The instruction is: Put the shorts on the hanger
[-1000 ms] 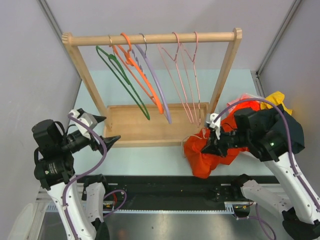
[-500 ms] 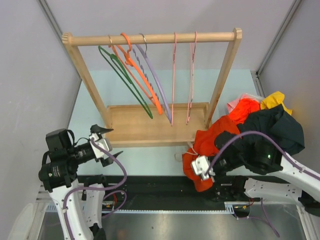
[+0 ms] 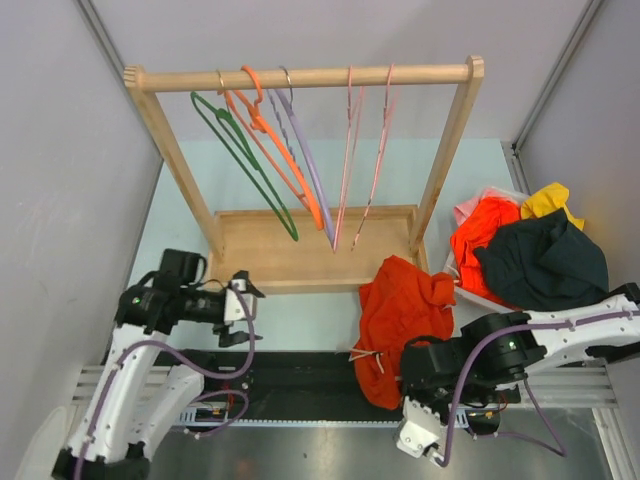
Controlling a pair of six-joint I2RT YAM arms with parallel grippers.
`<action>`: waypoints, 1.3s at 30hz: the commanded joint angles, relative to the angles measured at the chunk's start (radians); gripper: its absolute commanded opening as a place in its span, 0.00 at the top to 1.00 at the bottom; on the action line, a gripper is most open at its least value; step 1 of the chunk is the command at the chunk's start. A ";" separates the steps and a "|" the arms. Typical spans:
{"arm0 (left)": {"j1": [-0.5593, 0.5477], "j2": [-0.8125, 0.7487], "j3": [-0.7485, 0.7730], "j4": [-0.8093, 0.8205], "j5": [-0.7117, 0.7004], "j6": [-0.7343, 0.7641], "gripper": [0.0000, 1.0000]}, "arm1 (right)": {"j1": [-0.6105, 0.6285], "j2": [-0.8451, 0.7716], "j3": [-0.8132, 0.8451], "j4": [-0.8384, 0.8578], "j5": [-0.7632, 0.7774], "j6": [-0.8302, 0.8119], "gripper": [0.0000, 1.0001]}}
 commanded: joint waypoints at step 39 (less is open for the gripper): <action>-1.057 1.110 0.399 0.918 -0.500 -0.463 0.61 | 0.082 0.106 0.226 -0.135 -0.073 0.068 0.99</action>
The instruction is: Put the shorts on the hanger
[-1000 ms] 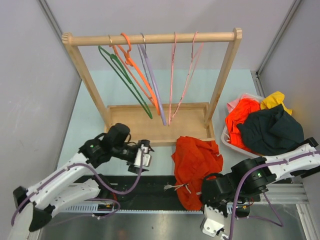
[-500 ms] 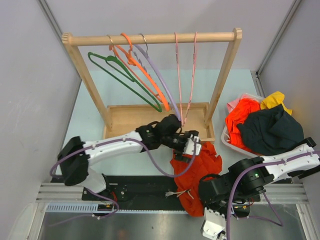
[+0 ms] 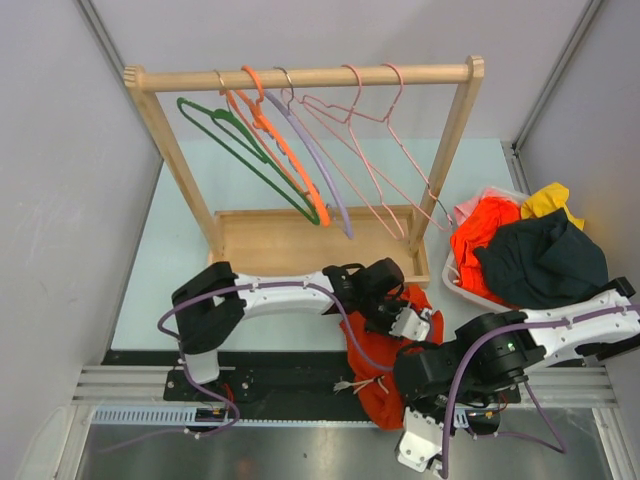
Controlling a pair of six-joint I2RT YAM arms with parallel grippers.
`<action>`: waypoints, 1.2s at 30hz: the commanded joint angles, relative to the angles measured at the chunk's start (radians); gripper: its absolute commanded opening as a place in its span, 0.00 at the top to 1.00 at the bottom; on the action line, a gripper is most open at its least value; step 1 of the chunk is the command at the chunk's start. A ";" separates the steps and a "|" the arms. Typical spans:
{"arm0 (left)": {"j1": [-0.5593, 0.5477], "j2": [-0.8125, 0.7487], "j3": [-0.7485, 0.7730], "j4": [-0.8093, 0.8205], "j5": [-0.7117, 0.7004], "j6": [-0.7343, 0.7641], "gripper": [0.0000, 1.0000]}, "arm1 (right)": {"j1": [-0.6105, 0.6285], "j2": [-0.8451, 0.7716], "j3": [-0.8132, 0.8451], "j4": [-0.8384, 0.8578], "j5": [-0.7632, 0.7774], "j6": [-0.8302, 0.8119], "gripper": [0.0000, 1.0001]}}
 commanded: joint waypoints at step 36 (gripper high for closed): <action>0.310 -0.987 -0.396 -0.545 0.104 0.021 0.26 | -0.349 -0.129 -0.053 -0.021 0.289 0.063 1.00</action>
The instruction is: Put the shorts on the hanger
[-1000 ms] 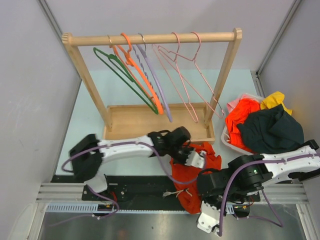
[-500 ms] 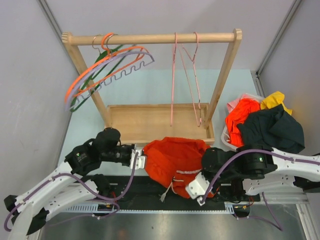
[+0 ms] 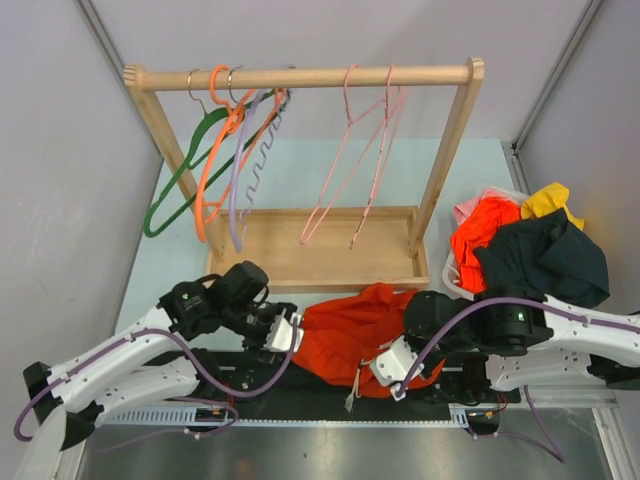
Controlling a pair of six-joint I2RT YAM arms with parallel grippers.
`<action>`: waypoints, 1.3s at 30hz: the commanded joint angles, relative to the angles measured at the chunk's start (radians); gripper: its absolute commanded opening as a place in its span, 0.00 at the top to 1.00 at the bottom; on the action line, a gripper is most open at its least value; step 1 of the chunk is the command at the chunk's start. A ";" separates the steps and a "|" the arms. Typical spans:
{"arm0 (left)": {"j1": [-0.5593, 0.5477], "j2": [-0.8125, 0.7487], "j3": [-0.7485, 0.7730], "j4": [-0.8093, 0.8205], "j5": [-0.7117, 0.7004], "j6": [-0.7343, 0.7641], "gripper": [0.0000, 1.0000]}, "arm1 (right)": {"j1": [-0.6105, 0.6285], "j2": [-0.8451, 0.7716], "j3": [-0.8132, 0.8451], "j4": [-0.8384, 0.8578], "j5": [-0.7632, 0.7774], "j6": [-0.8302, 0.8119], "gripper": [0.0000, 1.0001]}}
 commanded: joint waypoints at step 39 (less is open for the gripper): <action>-0.089 -0.140 0.019 0.282 -0.616 -0.279 0.99 | -0.299 -0.070 -0.075 0.221 0.205 -0.217 1.00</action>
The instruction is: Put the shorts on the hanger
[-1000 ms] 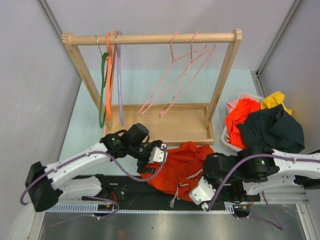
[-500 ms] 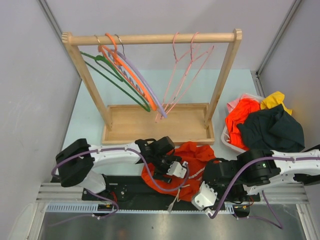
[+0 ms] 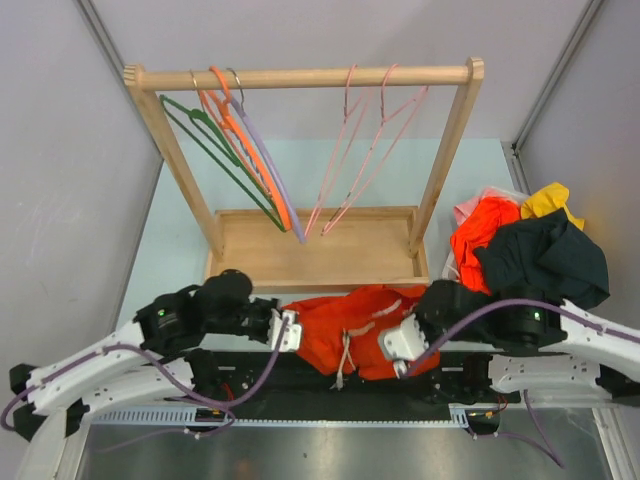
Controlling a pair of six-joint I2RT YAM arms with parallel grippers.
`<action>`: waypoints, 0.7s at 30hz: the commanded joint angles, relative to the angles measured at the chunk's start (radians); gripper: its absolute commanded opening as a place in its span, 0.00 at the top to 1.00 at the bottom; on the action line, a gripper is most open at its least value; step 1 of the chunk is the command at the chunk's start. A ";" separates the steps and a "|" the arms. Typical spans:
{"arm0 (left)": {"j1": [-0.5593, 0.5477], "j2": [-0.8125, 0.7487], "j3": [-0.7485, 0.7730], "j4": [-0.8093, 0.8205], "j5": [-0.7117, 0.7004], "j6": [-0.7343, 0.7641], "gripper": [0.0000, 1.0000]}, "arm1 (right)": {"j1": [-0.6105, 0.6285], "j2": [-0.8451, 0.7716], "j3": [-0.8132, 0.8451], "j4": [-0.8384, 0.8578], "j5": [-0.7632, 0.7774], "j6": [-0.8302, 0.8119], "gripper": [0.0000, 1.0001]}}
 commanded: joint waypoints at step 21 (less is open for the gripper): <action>0.213 -0.076 -0.343 0.171 -0.511 0.025 0.63 | -0.620 0.220 -0.254 0.443 -0.413 -0.170 0.94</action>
